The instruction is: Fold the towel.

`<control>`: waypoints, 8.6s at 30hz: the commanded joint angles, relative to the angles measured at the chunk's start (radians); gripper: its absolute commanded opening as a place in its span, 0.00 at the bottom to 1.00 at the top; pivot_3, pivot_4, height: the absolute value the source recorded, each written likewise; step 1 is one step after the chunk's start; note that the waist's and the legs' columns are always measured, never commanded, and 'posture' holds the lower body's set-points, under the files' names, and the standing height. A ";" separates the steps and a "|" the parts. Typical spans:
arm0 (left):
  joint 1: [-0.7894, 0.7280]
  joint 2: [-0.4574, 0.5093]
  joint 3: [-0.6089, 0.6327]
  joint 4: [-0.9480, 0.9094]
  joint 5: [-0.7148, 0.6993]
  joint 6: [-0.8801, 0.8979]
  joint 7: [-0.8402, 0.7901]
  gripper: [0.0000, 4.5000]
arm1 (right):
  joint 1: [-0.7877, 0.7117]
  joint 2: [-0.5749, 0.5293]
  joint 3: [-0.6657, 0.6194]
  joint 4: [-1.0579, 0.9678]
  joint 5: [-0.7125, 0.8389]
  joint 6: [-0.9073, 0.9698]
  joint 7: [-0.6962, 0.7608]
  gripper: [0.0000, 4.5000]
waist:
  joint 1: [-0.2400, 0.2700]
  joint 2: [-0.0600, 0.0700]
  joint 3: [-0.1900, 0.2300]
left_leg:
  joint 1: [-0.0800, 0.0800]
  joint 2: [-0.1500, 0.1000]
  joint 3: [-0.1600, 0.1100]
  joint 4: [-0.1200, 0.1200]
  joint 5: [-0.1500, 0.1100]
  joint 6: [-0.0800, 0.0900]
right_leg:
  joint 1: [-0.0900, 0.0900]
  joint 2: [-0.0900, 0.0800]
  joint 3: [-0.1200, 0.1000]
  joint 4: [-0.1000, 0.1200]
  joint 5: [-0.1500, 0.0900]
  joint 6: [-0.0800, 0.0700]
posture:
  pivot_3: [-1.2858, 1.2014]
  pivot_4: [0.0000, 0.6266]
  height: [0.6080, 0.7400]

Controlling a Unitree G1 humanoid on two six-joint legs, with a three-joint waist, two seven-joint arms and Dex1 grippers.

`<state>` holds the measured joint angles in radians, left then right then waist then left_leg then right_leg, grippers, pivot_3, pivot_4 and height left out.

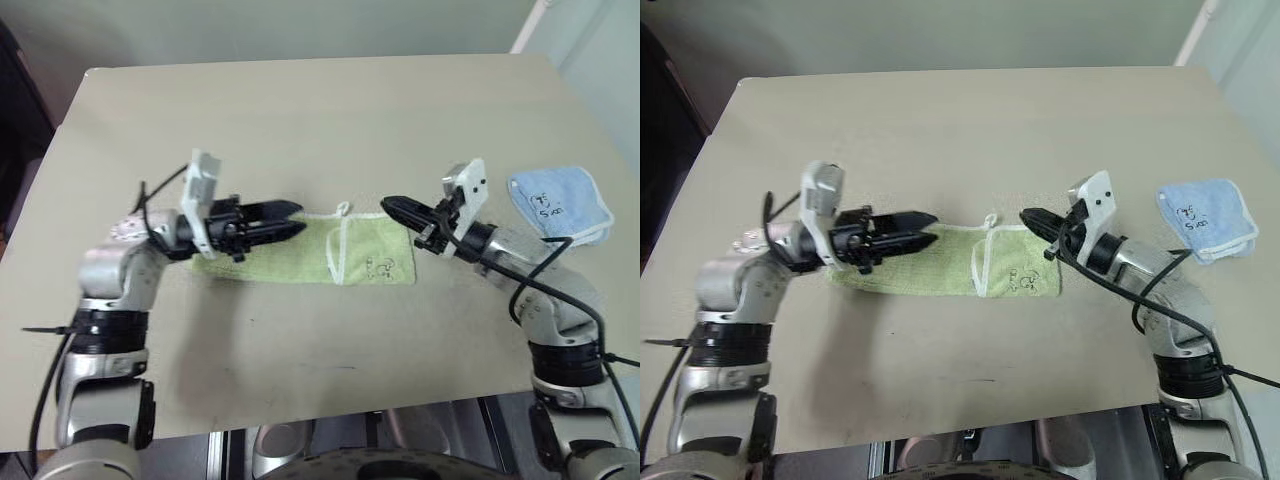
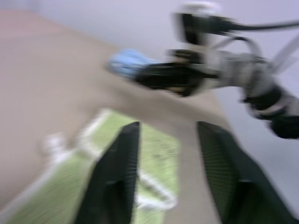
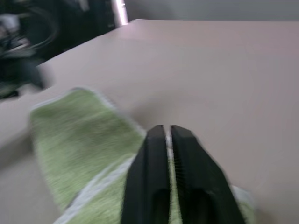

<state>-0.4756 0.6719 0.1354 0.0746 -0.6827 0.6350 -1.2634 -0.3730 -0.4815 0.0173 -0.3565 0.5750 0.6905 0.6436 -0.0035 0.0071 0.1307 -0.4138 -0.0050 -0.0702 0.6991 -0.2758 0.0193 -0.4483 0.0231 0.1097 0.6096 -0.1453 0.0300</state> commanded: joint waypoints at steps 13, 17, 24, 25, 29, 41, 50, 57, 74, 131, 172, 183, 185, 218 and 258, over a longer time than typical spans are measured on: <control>0.203 0.186 0.376 -0.067 -0.215 0.427 0.299 1.00 | -0.048 -0.035 0.092 0.007 0.032 0.000 0.197 0.99 | -0.008 0.000 0.000 | 0.000 0.001 0.000 -0.002 0.000 -0.002 | -0.003 0.002 0.001 0.001 -0.002 -0.003 | 0.52 0.24 1.00; 0.298 0.245 0.414 -0.153 -0.250 0.533 0.331 1.00 | -0.065 -0.089 0.148 0.016 -0.016 -0.038 0.279 0.99 | -0.006 0.000 0.000 | 0.000 0.001 -0.001 -0.002 0.001 -0.003 | -0.004 0.003 0.001 0.002 -0.002 -0.005 | 0.52 0.24 1.00; 0.281 0.280 0.534 -0.066 -0.303 0.757 0.499 1.00 | -0.112 -0.116 0.187 0.057 -0.095 -0.102 0.319 0.99 | -0.007 -0.001 0.000 | 0.000 0.002 -0.002 -0.003 0.001 -0.008 | -0.006 0.005 0.002 0.004 0.000 -0.011 | 0.52 0.24 1.00; 0.292 0.294 0.521 -0.055 -0.275 0.771 0.525 1.00 | -0.117 -0.113 0.190 0.061 -0.099 -0.107 0.323 0.99 | -0.008 -0.001 0.000 | 0.000 0.002 -0.002 -0.003 0.001 -0.008 | -0.006 0.005 0.002 0.005 0.000 -0.012 | 0.52 0.24 1.00; 0.304 0.313 0.502 0.005 -0.235 0.845 0.582 1.00 | -0.134 -0.099 0.204 0.075 -0.118 -0.118 0.330 0.99 | -0.010 -0.002 0.000 | 0.004 0.002 -0.002 -0.009 0.004 -0.012 | -0.006 0.007 0.002 0.006 0.002 -0.014 | 0.52 0.24 1.00; 0.142 0.210 0.541 0.169 -0.211 0.960 0.673 1.00 | -0.126 -0.065 0.187 0.064 -0.156 -0.115 0.294 0.99 | -0.007 -0.006 0.000 | 0.012 0.004 -0.003 -0.025 0.012 -0.022 | -0.007 0.008 0.002 0.010 0.001 -0.021 | 0.52 0.24 1.00; 0.127 0.209 0.517 0.190 -0.192 0.978 0.667 1.00 | -0.089 -0.087 0.166 0.022 -0.151 -0.091 0.265 0.99 | -0.007 -0.008 0.000 | 0.013 0.004 -0.003 -0.025 0.014 -0.024 | -0.007 0.009 0.002 0.011 0.001 -0.022 | 0.52 0.24 1.00; 0.139 0.281 0.454 0.272 -0.144 0.928 0.609 1.00 | -0.074 -0.078 0.167 0.010 -0.153 -0.086 0.237 0.99 | -0.007 -0.008 0.000 | 0.014 0.004 -0.003 -0.025 0.014 -0.024 | -0.007 0.009 0.002 0.013 0.001 -0.022 | 0.52 0.24 1.00; 0.106 0.104 0.495 0.196 -0.209 0.979 0.722 1.00 | -0.084 -0.035 0.152 0.044 -0.149 -0.080 0.180 0.99 | 0.018 -0.008 0.000 | 0.018 0.002 -0.003 -0.025 0.018 -0.022 | -0.003 0.007 0.002 0.017 0.000 -0.023 | 0.52 0.24 1.00; -0.292 -0.123 0.090 0.061 -0.366 0.979 0.658 0.01 | -0.025 0.008 -0.068 -0.097 -0.063 -0.004 -0.027 1.00 | 0.012 -0.020 0.004 | 0.023 0.002 -0.004 -0.029 0.022 -0.026 | 0.002 0.008 0.002 0.016 -0.002 -0.017 | 0.52 0.24 1.00; -0.372 -0.406 -0.267 0.245 -0.064 0.678 0.419 0.01 | 0.080 -0.020 -0.127 -0.210 -0.056 0.034 -0.167 1.00 | 0.025 -0.020 0.005 | 0.025 0.002 -0.004 -0.025 0.019 -0.013 | 0.016 0.007 0.003 -0.002 -0.002 0.005 | 0.52 0.24 1.00; -0.376 -0.423 -0.279 0.250 -0.050 0.659 0.334 0.01 | 0.090 -0.025 -0.126 -0.215 -0.063 0.033 -0.180 1.00 | 0.025 -0.020 0.005 | 0.025 0.002 -0.004 -0.025 0.018 -0.012 | 0.016 0.007 0.003 -0.002 0.000 0.011 | 0.52 0.24 1.00; -0.370 -0.418 -0.290 0.244 -0.037 0.657 0.330 0.12 | 0.091 -0.024 -0.126 -0.217 -0.063 0.032 -0.181 1.00 | 0.025 -0.020 0.005 | 0.025 0.002 -0.004 -0.025 0.018 -0.012 | 0.016 0.007 0.003 -0.002 0.001 0.014 | 0.52 0.24 1.00; -0.180 -0.223 -0.087 0.060 0.039 0.090 0.183 0.21 | 0.028 0.050 -0.156 -0.185 0.099 0.099 -0.204 0.05 | 0.023 -0.019 0.005 | 0.022 0.002 -0.004 -0.024 0.015 -0.009 | 0.014 0.006 0.004 -0.002 -0.005 0.009 | 0.52 0.24 1.00; -0.085 -0.372 -0.256 0.220 0.250 -0.216 0.079 0.01 | 0.156 0.177 -0.028 0.171 -0.169 -0.124 -0.231 0.00 | 0.018 -0.015 0.003 | 0.021 0.001 -0.004 -0.014 0.000 -0.001 | 0.018 0.003 0.001 -0.002 -0.003 -0.001 | 0.52 0.24 1.00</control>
<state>-0.5331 0.2997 -0.1614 0.3454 -0.3695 0.3545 -1.1736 -0.1988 -0.3001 0.0351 -0.1689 0.3779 0.5521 0.4068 0.0146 -0.0079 0.1338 -0.3926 -0.0044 -0.0741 0.6848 -0.2753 0.0187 -0.4310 0.0256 0.1109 0.6076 -0.1481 0.0290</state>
